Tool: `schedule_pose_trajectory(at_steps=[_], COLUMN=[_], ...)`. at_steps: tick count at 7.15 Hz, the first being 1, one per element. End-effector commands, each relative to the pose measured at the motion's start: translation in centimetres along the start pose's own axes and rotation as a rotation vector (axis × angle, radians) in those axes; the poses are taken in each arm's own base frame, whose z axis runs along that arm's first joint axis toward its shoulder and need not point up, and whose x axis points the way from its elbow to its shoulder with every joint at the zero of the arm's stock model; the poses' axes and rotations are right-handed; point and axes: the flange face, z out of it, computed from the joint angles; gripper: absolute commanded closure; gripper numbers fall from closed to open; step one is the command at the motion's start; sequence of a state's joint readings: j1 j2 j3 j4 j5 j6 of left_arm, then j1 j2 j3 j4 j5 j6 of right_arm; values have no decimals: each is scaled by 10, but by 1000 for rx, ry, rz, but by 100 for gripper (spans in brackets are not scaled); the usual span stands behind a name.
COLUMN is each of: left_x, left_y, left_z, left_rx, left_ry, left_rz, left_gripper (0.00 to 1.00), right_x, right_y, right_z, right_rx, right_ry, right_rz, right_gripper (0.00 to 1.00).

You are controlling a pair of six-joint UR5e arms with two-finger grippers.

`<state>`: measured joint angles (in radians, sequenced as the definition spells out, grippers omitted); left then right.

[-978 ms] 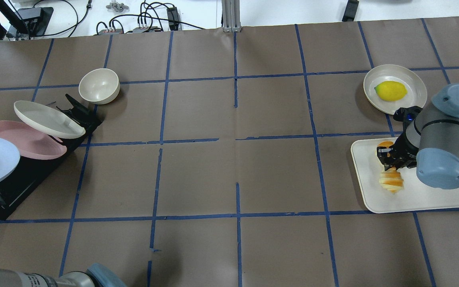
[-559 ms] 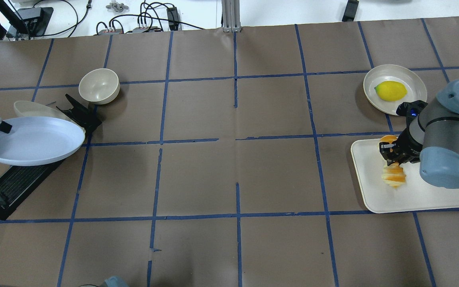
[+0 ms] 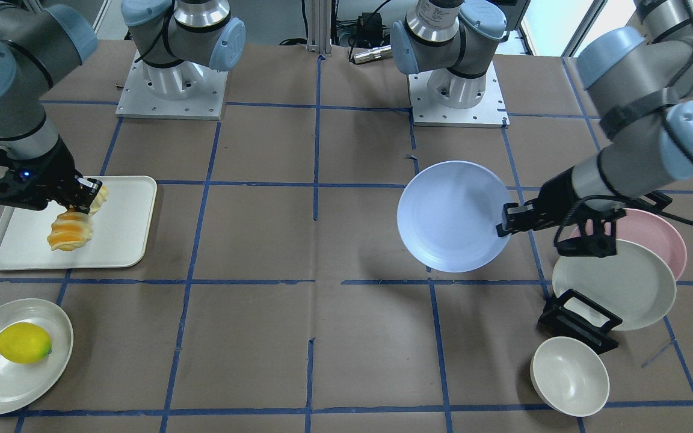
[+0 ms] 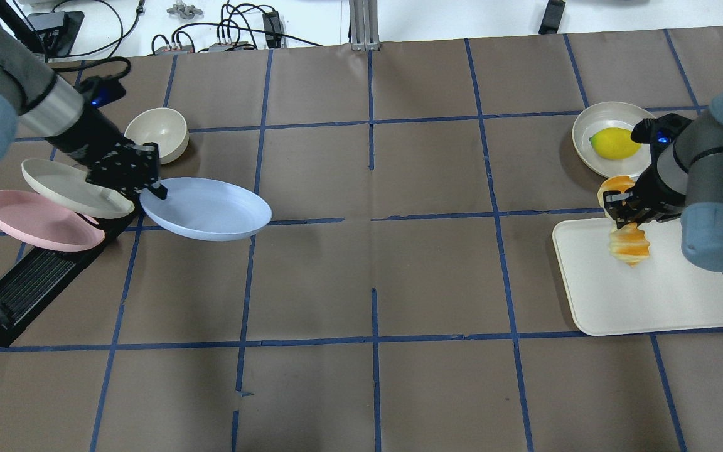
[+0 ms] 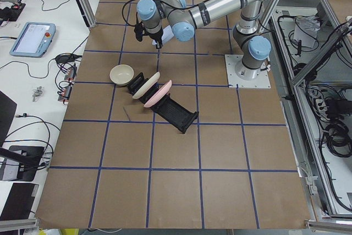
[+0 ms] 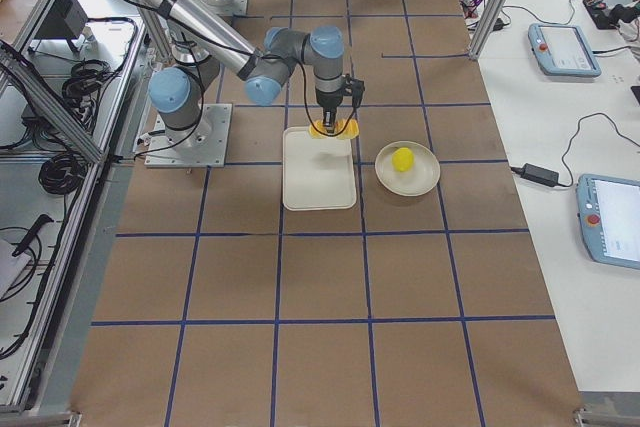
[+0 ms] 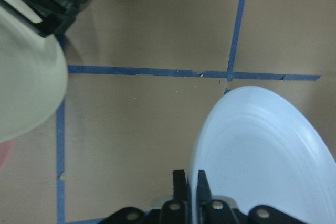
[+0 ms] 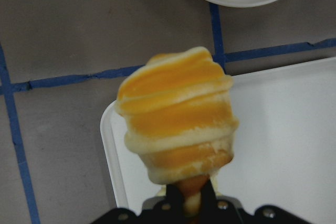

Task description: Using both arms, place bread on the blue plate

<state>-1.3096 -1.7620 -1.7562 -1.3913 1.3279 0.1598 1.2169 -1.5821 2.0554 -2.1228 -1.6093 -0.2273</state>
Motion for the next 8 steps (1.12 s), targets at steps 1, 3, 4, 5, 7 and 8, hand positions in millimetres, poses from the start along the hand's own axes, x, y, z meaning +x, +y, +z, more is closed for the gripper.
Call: schedule_pose_trajectory(at_steps=[1,3,4,5,7,8], left_x=[37,69,115,154,188,183], left_y=[19,32,43,50,52,53], left_z=[67,92,100,118,146,148], left_rx=[25,74,123,162,214,234], left_ry=[53,50,53,71,93,33], left_rz=[-71,-136,-167,-225,-280,-312], left_gripper=[100,100,100,100,96,2], right_x=[-15,-68,-97,-119,-156,-160], right_y=[-29,-34,-31,-28,-21,-20], right_z=[-80,-111,-121,-128,-130,-130], right_rx=[-26,-2,17,32,49,51], right_ry=[-8,-11,-9,-12,-13,-9], right_rz=[-54,-164,-223,-267,-330,-338], right_gripper=[93,93,93,92,92,92])
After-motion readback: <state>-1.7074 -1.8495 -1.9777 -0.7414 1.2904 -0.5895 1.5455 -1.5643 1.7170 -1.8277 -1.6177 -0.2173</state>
